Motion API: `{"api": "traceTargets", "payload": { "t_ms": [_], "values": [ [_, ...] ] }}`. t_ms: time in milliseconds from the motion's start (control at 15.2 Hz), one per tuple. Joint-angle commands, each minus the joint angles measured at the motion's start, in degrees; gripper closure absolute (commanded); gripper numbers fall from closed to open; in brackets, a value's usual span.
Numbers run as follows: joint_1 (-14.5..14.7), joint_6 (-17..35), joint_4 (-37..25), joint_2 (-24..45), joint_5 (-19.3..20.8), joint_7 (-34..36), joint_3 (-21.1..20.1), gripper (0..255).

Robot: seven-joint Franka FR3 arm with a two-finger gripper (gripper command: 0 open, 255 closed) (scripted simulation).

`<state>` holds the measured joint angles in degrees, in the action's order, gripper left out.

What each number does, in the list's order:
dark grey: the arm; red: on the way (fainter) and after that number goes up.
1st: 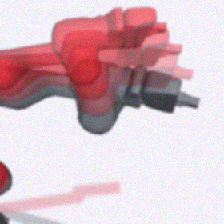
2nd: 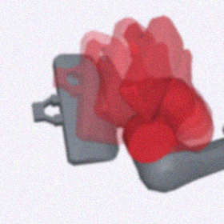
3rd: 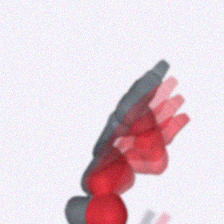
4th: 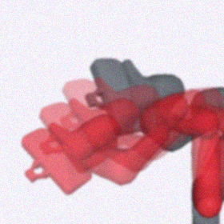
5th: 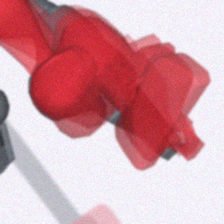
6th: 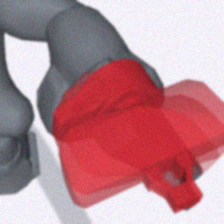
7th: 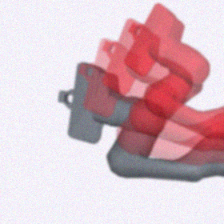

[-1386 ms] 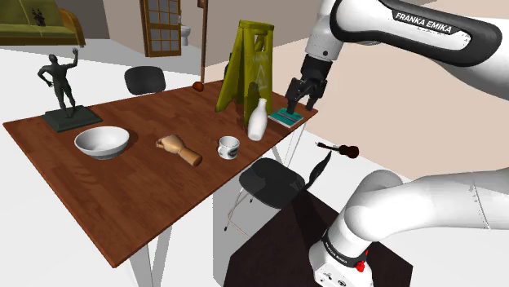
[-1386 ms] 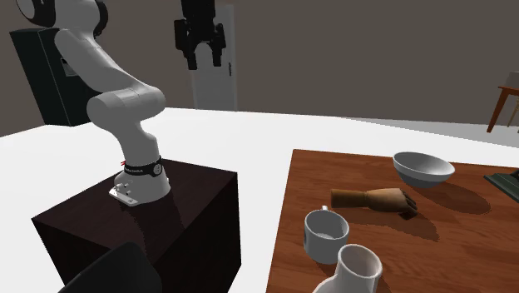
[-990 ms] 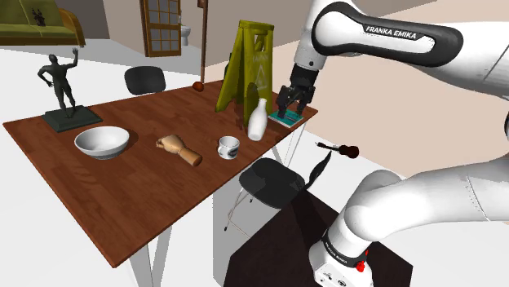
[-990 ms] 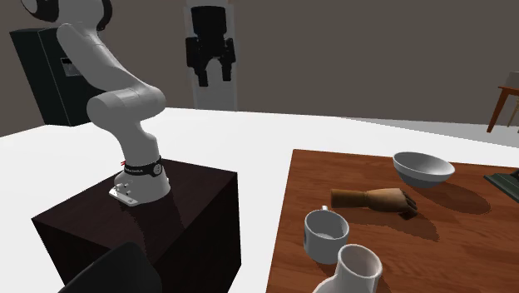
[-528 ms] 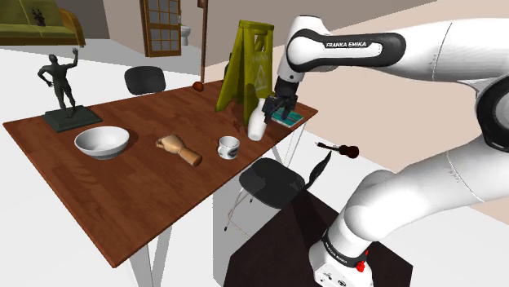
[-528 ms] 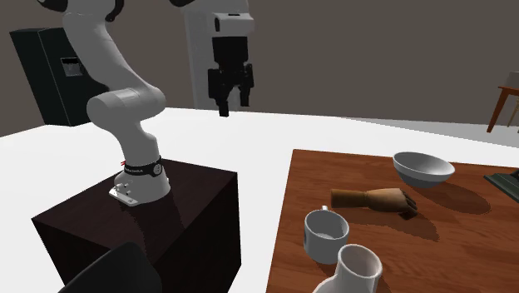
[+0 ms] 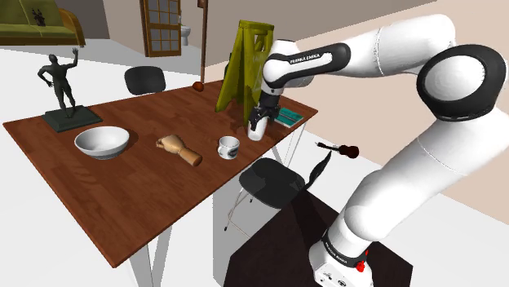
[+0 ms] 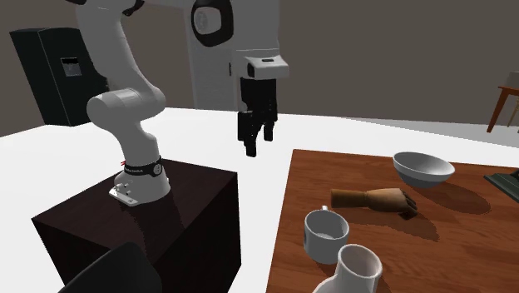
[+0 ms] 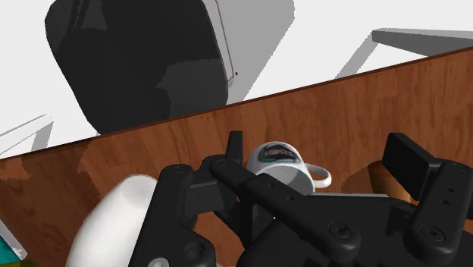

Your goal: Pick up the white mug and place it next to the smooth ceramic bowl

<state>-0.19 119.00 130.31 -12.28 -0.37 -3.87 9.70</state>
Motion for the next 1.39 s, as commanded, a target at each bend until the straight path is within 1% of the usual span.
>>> {"api": "traceTargets", "payload": {
  "t_ms": [0,264,528,792,1056,1122,1320],
  "values": [
    [0.04,2.42,-1.69,4.12,-0.76,-1.31,0.55,0],
    [-0.1,6.49,-6.19,12.91,-2.88,-4.14,1.29,0],
    [-0.72,9.41,-11.92,21.84,-5.33,-6.94,1.43,0],
    [-1.84,11.16,-18.9,30.86,-7.64,-9.38,0.97,0],
    [-3.27,11.74,-27.26,39.99,-9.4,-11.2,0.15,0],
    [-3.44,11.74,-28.14,40.89,-9.52,-11.33,0.04,0],
    [-3.55,13.42,-27.88,42.32,-9.9,-11.56,-0.22,0]
  ]
}}
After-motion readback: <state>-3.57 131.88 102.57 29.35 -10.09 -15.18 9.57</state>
